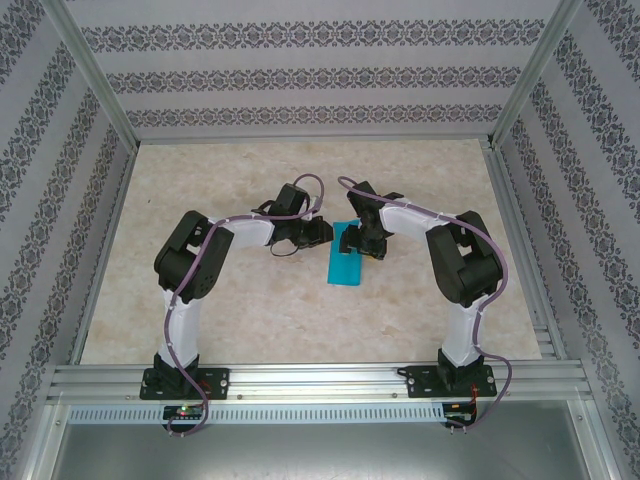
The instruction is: Fold a paper plane with a square sheet of paper (pick it up from the middle)
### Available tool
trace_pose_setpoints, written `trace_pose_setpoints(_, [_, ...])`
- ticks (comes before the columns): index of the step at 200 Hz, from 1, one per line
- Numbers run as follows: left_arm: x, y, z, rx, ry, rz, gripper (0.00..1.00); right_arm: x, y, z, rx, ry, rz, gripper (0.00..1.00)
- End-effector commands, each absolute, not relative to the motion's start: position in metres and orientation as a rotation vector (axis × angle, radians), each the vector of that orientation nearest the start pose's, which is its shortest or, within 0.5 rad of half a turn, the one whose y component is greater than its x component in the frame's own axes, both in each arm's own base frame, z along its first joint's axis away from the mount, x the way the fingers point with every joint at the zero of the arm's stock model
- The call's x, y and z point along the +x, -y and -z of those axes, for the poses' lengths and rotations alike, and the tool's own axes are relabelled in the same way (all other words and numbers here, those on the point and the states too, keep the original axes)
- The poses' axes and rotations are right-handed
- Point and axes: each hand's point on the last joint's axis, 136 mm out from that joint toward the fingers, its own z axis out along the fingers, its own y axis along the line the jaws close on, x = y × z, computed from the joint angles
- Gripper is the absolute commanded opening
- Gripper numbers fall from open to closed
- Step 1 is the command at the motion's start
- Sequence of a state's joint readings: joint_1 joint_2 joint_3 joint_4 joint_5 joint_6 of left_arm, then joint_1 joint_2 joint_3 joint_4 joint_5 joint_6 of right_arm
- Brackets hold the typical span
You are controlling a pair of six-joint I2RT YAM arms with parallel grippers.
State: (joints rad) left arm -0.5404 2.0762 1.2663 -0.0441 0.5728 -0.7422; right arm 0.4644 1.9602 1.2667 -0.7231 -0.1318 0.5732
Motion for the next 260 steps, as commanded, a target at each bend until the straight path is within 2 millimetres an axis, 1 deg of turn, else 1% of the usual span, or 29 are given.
trace_pose_setpoints(1, [0.378,0.352,-0.043,0.077,-2.671,1.248,0.15,0.297,-0.179,0.059,0.112,-3.222,-0.175,0.65])
trace_pose_setpoints(81, [0.374,0.358,-0.034,0.099,-2.714,1.247,0.09,0.294,-0.182,0.064,0.093,-3.236,-0.190,0.65])
trace_pose_setpoints(174, [0.370,0.358,-0.030,0.104,-2.741,1.235,0.09,0.293,-0.184,0.068,0.110,-3.245,-0.197,0.65])
trace_pose_setpoints(203, [0.364,0.351,-0.016,0.093,-2.795,1.186,0.09,0.294,-0.184,0.067,0.116,-3.243,-0.204,0.65])
trace_pose_setpoints(225, [0.359,0.342,-0.003,0.087,-2.856,1.104,0.08,0.299,-0.189,0.057,0.119,-3.220,-0.237,0.65])
trace_pose_setpoints(236, [0.355,0.336,0.004,0.084,-2.887,1.059,0.07,0.303,-0.191,0.048,0.124,-3.200,-0.265,0.65])
trace_pose_setpoints(248, [0.352,0.331,0.010,0.082,-2.917,1.018,0.07,0.309,-0.197,0.034,0.127,-3.167,-0.315,0.64])
trace_pose_setpoints(260, [0.349,0.327,0.017,0.083,-2.945,0.989,0.06,0.319,-0.202,0.015,0.136,-3.114,-0.378,0.65])
